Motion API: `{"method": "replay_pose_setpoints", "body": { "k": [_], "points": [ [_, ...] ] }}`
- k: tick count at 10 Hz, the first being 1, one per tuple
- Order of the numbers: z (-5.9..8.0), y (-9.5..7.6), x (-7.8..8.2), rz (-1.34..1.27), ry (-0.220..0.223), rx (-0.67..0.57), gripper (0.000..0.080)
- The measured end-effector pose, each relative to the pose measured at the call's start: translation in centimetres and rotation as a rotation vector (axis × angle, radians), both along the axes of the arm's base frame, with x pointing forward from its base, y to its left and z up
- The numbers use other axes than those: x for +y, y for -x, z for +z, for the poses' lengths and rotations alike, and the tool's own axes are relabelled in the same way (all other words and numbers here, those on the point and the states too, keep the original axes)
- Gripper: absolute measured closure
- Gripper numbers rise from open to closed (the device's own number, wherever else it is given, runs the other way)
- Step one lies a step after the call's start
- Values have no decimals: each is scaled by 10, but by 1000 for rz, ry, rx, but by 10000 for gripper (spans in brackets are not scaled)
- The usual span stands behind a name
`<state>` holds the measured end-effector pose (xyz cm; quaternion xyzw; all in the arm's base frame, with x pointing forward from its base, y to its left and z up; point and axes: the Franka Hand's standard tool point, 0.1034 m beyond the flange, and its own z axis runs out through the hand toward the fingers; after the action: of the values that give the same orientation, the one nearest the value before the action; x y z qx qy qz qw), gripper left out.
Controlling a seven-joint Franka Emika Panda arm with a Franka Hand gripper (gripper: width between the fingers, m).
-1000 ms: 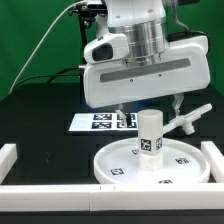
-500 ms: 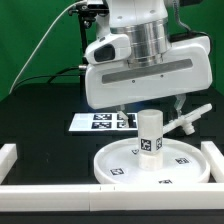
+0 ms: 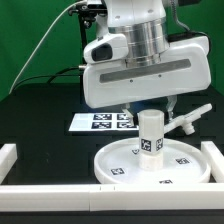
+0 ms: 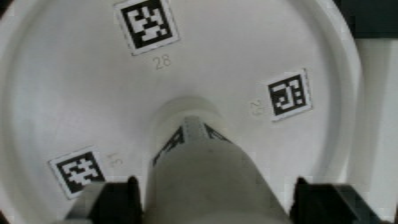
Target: Assemble round table
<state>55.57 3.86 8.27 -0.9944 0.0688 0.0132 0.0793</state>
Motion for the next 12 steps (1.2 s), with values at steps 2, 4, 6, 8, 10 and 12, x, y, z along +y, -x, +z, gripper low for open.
{"method": "replay_pose_setpoints", "body": {
  "k": [2,4,6,8,10,12],
  "points": [
    [-1,1,4,-236,15,-13,384],
    [-1,1,8,-518,1,24,384],
    [-1,-1,12,-846,-48,62,384],
    [-1,0,13,-937,-66,62,384],
    [-2,0,12,-855,-62,46,217],
    [0,0,2,-568,-19,16,170]
  ]
}}
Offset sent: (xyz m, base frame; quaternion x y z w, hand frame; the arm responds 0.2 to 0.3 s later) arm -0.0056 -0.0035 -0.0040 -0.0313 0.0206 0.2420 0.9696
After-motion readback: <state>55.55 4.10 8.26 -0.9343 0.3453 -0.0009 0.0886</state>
